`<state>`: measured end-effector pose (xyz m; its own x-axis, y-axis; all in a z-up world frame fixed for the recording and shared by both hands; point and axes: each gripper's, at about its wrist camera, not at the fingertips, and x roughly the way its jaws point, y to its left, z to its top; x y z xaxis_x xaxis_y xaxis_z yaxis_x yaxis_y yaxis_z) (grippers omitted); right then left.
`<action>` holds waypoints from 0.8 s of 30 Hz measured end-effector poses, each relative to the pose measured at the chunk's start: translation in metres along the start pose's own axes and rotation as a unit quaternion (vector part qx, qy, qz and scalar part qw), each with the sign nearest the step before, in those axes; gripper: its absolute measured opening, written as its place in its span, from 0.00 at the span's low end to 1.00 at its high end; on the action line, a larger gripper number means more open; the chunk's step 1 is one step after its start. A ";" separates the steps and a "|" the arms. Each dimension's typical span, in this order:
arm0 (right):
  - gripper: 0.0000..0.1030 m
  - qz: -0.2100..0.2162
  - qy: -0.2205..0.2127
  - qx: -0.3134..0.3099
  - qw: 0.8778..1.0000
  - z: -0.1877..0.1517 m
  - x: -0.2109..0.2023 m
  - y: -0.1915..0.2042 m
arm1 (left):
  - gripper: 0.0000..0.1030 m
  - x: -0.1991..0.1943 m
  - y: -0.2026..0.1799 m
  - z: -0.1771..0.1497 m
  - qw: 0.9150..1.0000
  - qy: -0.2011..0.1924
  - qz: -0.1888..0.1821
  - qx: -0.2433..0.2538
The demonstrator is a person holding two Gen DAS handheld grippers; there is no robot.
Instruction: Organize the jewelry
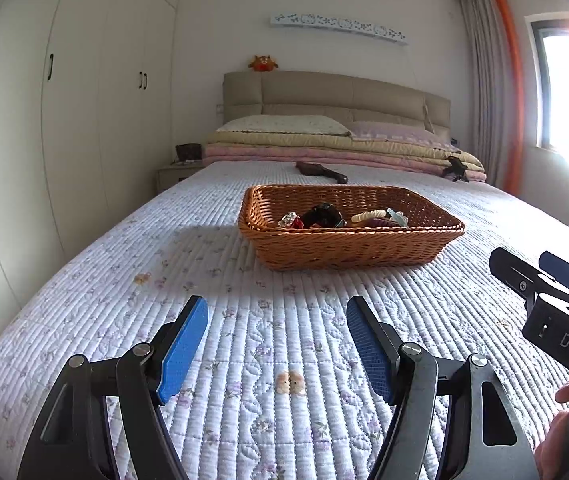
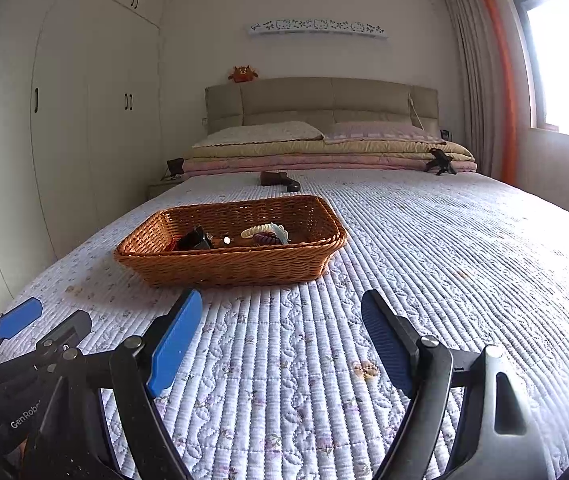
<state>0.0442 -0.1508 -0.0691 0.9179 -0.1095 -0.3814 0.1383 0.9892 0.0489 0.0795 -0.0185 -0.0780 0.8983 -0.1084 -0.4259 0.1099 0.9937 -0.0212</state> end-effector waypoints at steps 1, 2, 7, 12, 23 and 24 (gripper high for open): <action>0.81 0.000 0.000 0.000 1.000 0.000 0.000 0.000 | 0.71 0.000 0.000 0.000 1.000 0.000 0.000 0.000; 0.81 0.000 0.000 -0.001 1.000 0.000 0.000 0.000 | 0.71 0.000 0.000 0.000 1.000 0.000 0.000 0.000; 0.81 -0.001 -0.001 -0.003 1.000 0.000 0.000 0.002 | 0.71 0.000 0.000 0.000 1.000 0.000 0.000 0.000; 0.81 0.000 0.001 -0.003 1.000 0.000 0.000 0.001 | 0.71 0.000 0.000 0.000 1.000 0.001 0.001 0.001; 0.81 0.000 0.001 -0.006 1.000 -0.001 0.002 0.002 | 0.71 0.002 0.005 0.001 1.000 0.003 0.017 -0.005; 0.81 0.000 0.001 -0.006 1.000 -0.001 0.002 0.002 | 0.71 0.003 0.005 0.001 1.000 0.005 0.020 -0.005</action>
<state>0.0458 -0.1486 -0.0708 0.9173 -0.1092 -0.3829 0.1337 0.9903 0.0378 0.0828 -0.0143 -0.0785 0.8975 -0.0679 -0.4358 0.0697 0.9975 -0.0119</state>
